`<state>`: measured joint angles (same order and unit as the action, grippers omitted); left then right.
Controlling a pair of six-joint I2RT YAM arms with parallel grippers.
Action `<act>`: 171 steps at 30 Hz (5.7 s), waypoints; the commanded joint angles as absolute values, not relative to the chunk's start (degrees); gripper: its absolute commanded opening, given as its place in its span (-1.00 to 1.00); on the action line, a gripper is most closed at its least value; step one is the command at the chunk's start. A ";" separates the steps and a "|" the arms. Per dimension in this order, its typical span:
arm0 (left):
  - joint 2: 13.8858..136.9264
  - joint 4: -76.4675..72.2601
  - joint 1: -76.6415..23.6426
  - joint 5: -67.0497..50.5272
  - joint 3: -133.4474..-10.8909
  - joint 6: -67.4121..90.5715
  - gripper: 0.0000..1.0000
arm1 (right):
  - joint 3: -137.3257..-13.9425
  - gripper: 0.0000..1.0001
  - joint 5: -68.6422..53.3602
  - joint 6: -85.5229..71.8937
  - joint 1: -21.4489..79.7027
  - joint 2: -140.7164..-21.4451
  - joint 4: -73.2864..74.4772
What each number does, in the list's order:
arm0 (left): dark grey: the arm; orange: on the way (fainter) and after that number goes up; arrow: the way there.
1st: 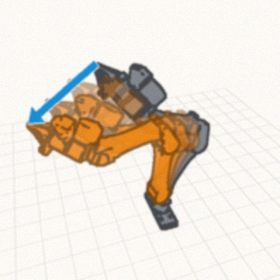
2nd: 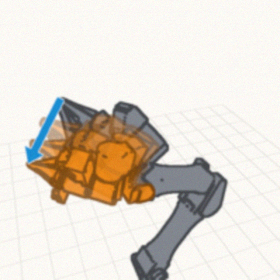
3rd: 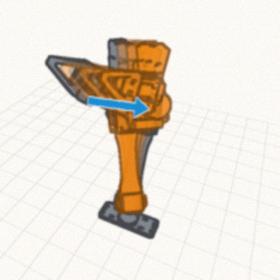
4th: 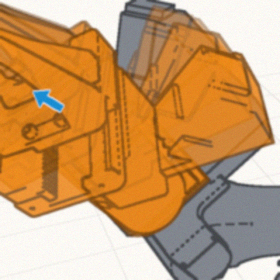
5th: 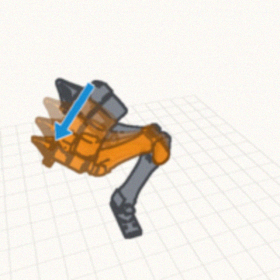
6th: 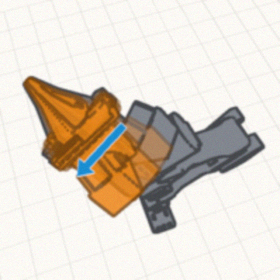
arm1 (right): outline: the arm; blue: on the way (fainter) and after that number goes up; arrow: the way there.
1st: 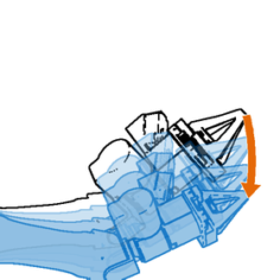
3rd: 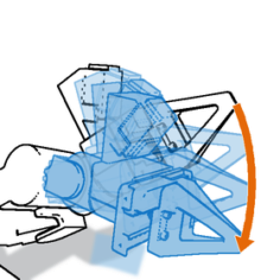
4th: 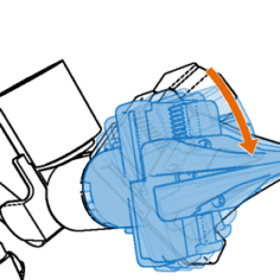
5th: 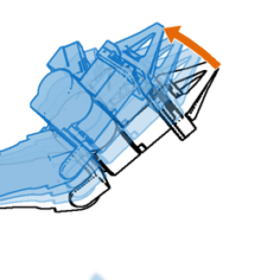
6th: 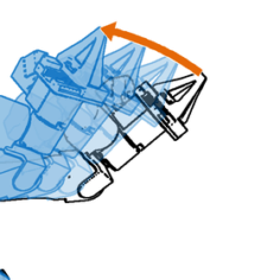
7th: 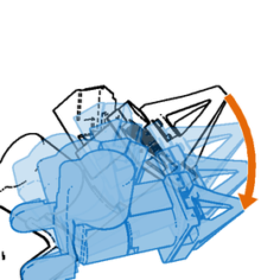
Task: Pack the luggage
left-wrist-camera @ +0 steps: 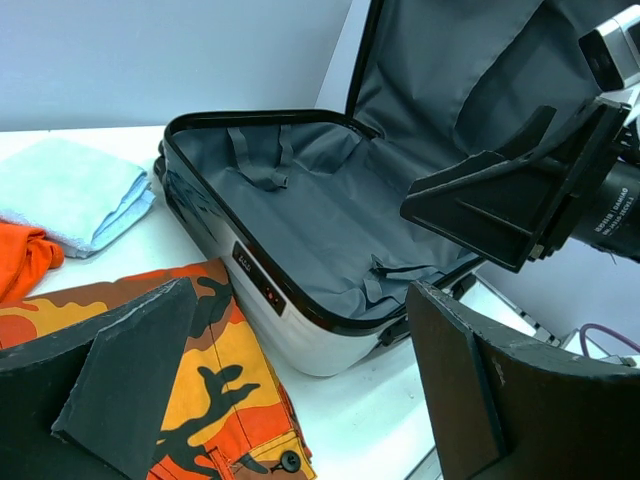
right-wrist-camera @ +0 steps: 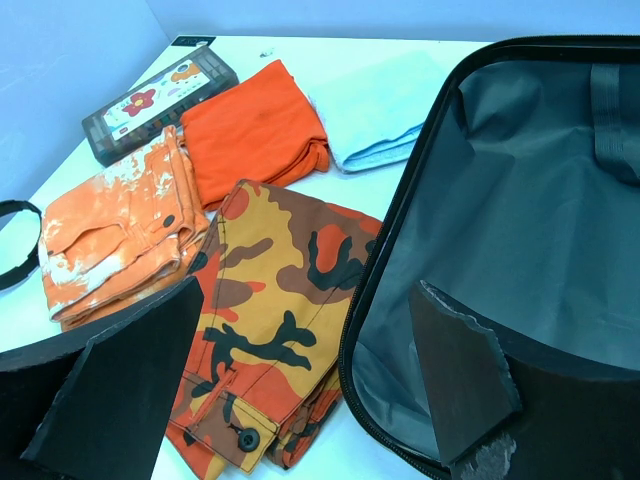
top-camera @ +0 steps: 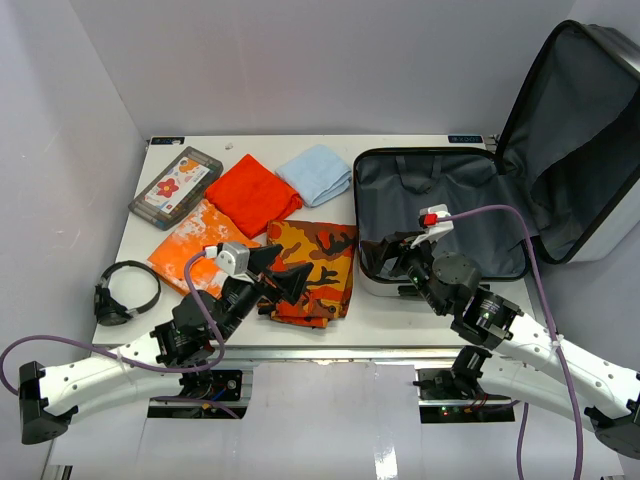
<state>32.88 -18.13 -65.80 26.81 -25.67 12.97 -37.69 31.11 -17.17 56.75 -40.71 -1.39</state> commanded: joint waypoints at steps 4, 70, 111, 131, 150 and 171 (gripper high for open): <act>31.77 -17.80 -66.01 26.29 -26.32 12.83 0.96 | -38.19 0.80 32.31 -17.10 56.78 -40.21 -2.94; 24.04 -21.12 -66.80 46.10 -19.25 11.94 0.96 | -59.49 0.99 40.62 -62.24 64.79 -101.19 21.68; 42.02 21.36 -49.10 23.39 -28.33 37.73 0.88 | -43.99 0.77 43.16 -57.16 82.42 -88.27 17.91; 56.29 7.41 -30.76 0.39 -22.82 33.85 0.82 | -41.19 0.96 45.85 -51.31 83.66 -70.64 20.98; 75.04 -0.27 -27.25 -6.57 -26.50 29.97 0.82 | -29.08 0.90 46.60 -47.07 83.58 -46.57 19.14; 73.24 -1.06 -27.25 -5.33 -24.63 31.76 -0.80 | -24.78 0.91 52.91 -64.57 83.27 -59.78 6.82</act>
